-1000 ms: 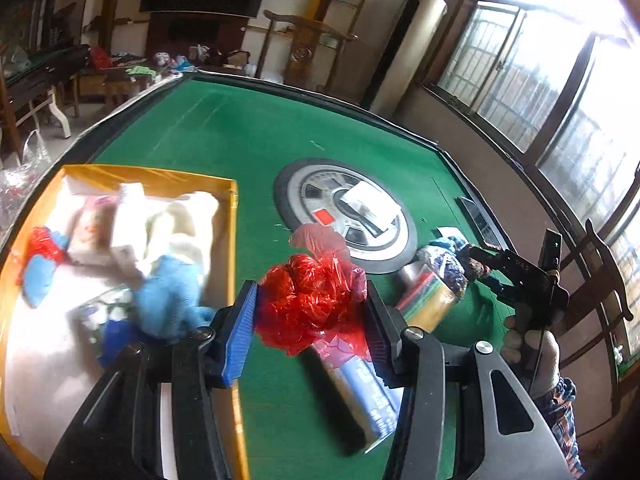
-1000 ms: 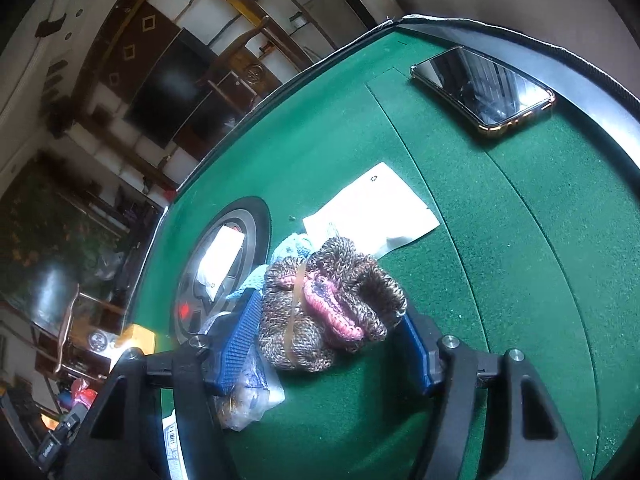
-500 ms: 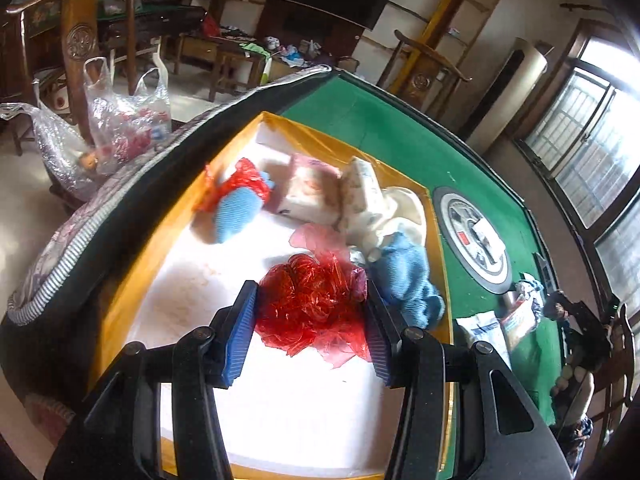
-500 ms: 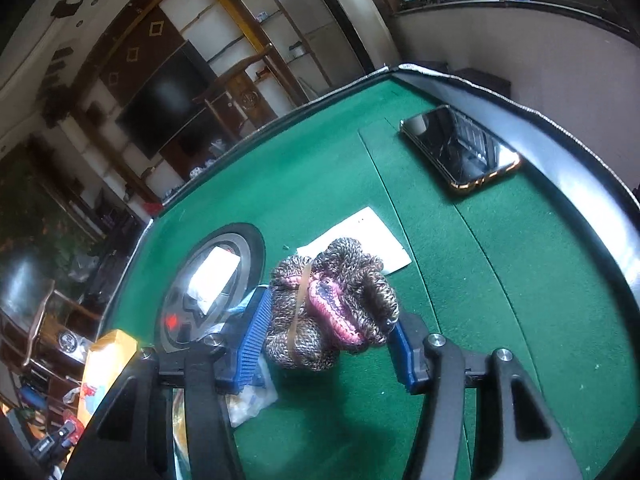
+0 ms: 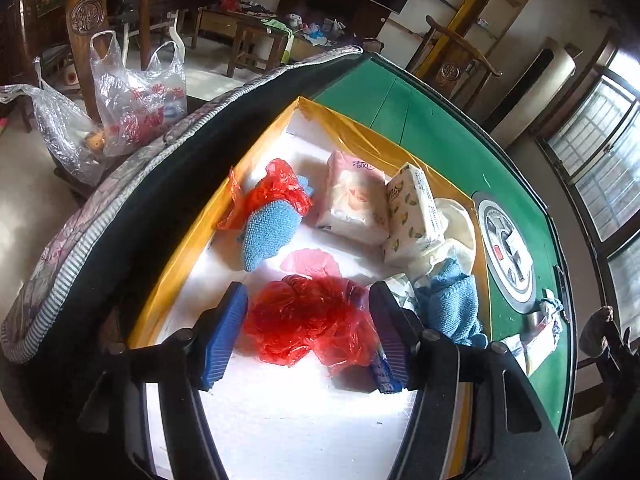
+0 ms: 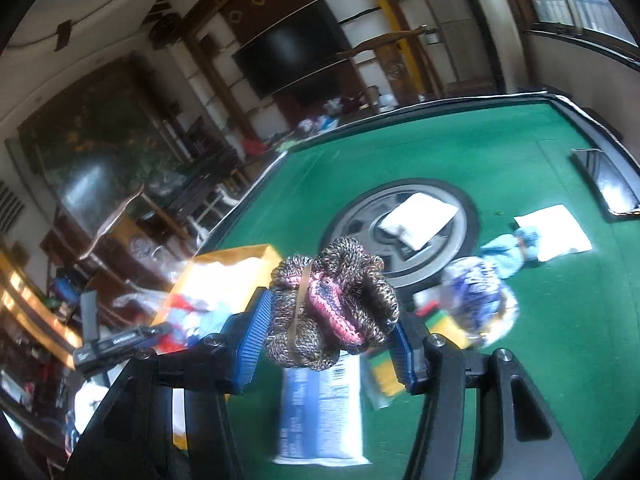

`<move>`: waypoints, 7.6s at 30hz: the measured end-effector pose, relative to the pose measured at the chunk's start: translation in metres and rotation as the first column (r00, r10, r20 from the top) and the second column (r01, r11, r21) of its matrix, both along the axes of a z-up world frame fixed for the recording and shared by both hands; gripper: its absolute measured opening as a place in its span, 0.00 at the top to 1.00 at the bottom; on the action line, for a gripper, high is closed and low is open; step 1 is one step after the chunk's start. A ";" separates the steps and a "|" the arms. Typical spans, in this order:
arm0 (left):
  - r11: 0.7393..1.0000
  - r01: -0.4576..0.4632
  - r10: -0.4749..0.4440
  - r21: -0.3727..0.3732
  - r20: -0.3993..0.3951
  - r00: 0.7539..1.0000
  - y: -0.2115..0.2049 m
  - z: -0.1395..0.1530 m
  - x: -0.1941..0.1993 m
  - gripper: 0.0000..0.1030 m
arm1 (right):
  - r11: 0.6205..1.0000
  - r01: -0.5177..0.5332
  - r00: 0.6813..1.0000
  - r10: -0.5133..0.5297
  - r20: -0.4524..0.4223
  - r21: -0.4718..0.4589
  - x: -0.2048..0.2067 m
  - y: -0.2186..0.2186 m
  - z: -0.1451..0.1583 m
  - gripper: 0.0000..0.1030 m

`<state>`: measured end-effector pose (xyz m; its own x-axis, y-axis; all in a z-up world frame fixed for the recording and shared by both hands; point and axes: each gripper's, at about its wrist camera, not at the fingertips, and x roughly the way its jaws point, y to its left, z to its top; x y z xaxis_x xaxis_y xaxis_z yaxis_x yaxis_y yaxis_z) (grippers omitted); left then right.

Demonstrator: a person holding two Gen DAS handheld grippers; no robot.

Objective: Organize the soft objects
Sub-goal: 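Carry the red mesh bag and knitted toy into the yellow box and open both tools, then move the left tool to the striped folder pack while the right reaches the clear blue-print bag, then grasp the striped folder pack with the left tool while the right grasps the blue-print bag, then carry the folder pack and blue-print bag into the box and open both tools, then grasp the small blue cloth with the right tool while the left moves to the white foam block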

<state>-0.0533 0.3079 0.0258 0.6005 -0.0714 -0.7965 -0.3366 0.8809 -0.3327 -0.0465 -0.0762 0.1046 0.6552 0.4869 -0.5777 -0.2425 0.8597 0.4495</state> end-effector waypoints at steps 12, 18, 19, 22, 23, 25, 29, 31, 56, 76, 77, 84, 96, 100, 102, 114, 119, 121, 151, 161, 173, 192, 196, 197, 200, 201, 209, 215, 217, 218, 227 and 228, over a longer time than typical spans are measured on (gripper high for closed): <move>0.995 -0.027 0.046 -0.099 0.196 0.980 0.016 0.040 -0.063 0.29 | 0.873 -0.479 0.875 0.465 -0.136 -0.093 -0.012 0.188 -0.044 0.51; 0.993 -0.063 0.088 -0.100 0.267 0.960 0.025 0.046 -0.095 0.29 | 0.800 -0.575 0.813 0.532 -0.237 -0.172 -0.019 0.255 -0.078 0.51; 0.992 -0.065 0.091 -0.104 0.269 0.959 0.026 0.045 -0.097 0.29 | 0.794 -0.583 0.805 0.535 -0.257 -0.174 -0.015 0.262 -0.083 0.51; 0.992 -0.066 0.093 -0.109 0.272 0.958 0.030 0.042 -0.101 0.29 | 0.790 -0.587 0.796 0.525 -0.301 -0.176 -0.002 0.279 -0.096 0.51; 0.991 -0.067 0.096 -0.113 0.274 0.957 0.032 0.041 -0.103 0.29 | 0.791 -0.583 0.799 0.519 -0.303 -0.185 0.004 0.283 -0.097 0.51; 0.990 -0.073 0.103 -0.118 0.276 0.956 0.036 0.038 -0.105 0.29 | 0.794 -0.567 0.814 0.502 -0.291 -0.218 0.012 0.290 -0.096 0.51; 0.989 -0.091 0.120 -0.118 0.272 0.955 0.042 0.036 -0.108 0.29 | 0.802 -0.543 0.832 0.475 -0.286 -0.248 0.028 0.296 -0.093 0.51; 0.989 -0.095 0.124 -0.116 0.269 0.955 0.043 0.035 -0.108 0.29 | 0.809 -0.524 0.845 0.455 -0.280 -0.267 0.032 0.295 -0.090 0.51; 0.996 0.091 -0.085 -0.009 0.267 0.960 -0.047 0.055 -0.093 0.29 | 0.993 0.045 0.997 -0.052 -0.058 -0.112 0.017 -0.027 -0.020 0.43; 0.952 0.285 -0.301 0.116 0.159 0.940 -0.171 0.053 -0.057 0.29 | 0.983 0.176 0.969 -0.184 -0.165 -0.060 0.053 -0.126 -0.079 0.43; 0.949 0.293 -0.308 0.113 0.157 0.938 -0.176 0.051 -0.054 0.29 | 0.984 0.171 0.972 -0.177 -0.156 -0.054 0.052 -0.125 -0.078 0.43; 0.908 0.403 -0.415 0.110 0.118 0.902 -0.218 0.038 -0.039 0.29 | 0.985 0.114 0.990 -0.123 -0.065 -0.126 0.058 -0.094 -0.075 0.43; 0.816 0.543 -0.564 0.199 0.063 0.824 -0.277 0.043 -0.005 0.30 | 0.987 0.139 0.986 -0.145 -0.077 -0.079 0.041 -0.115 -0.063 0.77; 0.703 0.664 -0.685 0.255 -0.009 0.729 -0.316 0.029 0.022 0.30 | 0.988 0.149 0.985 -0.153 -0.083 -0.044 0.037 -0.124 -0.060 0.77; 0.623 0.720 -0.741 0.305 -0.065 0.668 -0.338 0.019 0.032 0.30 | 0.987 0.159 0.983 -0.161 -0.087 -0.030 0.037 -0.129 -0.060 0.77; 0.475 0.727 -0.760 0.496 -0.184 0.623 -0.387 -0.009 0.058 0.58 | 0.987 0.160 0.981 -0.157 -0.109 0.013 0.042 -0.140 -0.064 0.77; 0.543 0.732 -0.761 0.412 -0.128 0.636 -0.379 -0.001 0.057 0.65 | 0.987 0.159 0.984 -0.155 -0.092 0.039 0.039 -0.143 -0.061 0.77; 0.583 0.723 -0.756 0.370 -0.080 0.650 -0.372 0.007 0.054 0.65 | 0.986 0.157 0.985 -0.152 -0.085 0.052 0.038 -0.144 -0.060 0.77; 0.989 0.087 -0.096 0.118 0.071 0.993 -0.018 0.021 -0.048 0.64 | 0.986 0.033 0.998 -0.024 -0.053 0.164 0.020 -0.088 -0.031 0.77; 0.971 0.060 -0.056 0.229 -0.026 0.998 -0.017 -0.005 -0.045 0.52 | 0.971 -0.223 0.973 0.228 -0.042 0.088 0.007 0.036 -0.015 0.77; 0.920 -0.032 0.010 0.392 0.058 0.998 -0.030 0.021 -0.073 0.42 | 0.889 -0.457 0.886 0.450 -0.114 -0.041 -0.002 0.175 -0.046 0.77; 0.919 -0.092 0.068 0.383 0.077 0.995 -0.018 0.015 -0.089 0.42 | 0.830 -0.503 0.862 0.462 -0.208 -0.243 0.007 0.234 -0.087 0.77; 0.926 -0.102 0.076 0.365 0.085 0.994 -0.014 0.014 -0.092 0.42 | 0.835 -0.477 0.878 0.442 -0.184 -0.274 0.008 0.235 -0.085 0.77; 0.927 -0.103 0.076 0.362 0.087 0.993 -0.014 0.014 -0.092 0.42 | 0.836 -0.469 0.883 0.437 -0.174 -0.284 0.007 0.236 -0.084 0.75; 0.928 -0.101 0.074 0.358 0.086 0.994 -0.016 0.014 -0.093 0.42 | 0.849 -0.450 0.893 0.417 -0.171 -0.276 0.008 0.231 -0.081 0.70; 0.929 -0.098 0.072 0.357 0.085 0.994 -0.017 0.014 -0.093 0.42 | 0.854 -0.454 0.890 0.423 -0.169 -0.253 0.007 0.226 -0.077 0.70; 0.960 -0.060 0.033 0.274 0.100 0.994 -0.021 0.024 -0.099 0.34 | 0.919 -0.227 0.958 0.271 0.097 -0.324 -0.024 0.120 -0.013 0.43; 0.972 0.001 -0.051 0.236 0.203 0.978 -0.046 0.041 -0.102 0.32 | 0.943 0.103 0.993 -0.078 0.090 -0.317 -0.011 -0.037 -0.007 0.38; 0.974 0.046 -0.097 0.224 0.221 0.970 -0.060 0.043 -0.100 0.32 | 0.954 0.193 0.981 -0.193 0.025 -0.231 -0.003 -0.091 -0.010 0.38; 0.973 0.069 -0.119 0.220 0.224 0.967 -0.068 0.044 -0.098 0.32 | 0.955 0.232 0.972 -0.236 0.000 -0.187 -0.001 -0.113 -0.014 0.38; 0.951 0.223 -0.260 0.214 0.167 0.951 -0.132 0.041 -0.079 0.32 | 0.969 0.217 0.960 -0.233 -0.156 -0.117 0.035 -0.131 -0.059 0.38; 0.948 0.233 -0.270 0.217 0.163 0.949 -0.137 0.042 -0.080 0.32 | 0.968 0.222 0.959 -0.238 -0.156 -0.114 0.041 -0.127 -0.063 0.38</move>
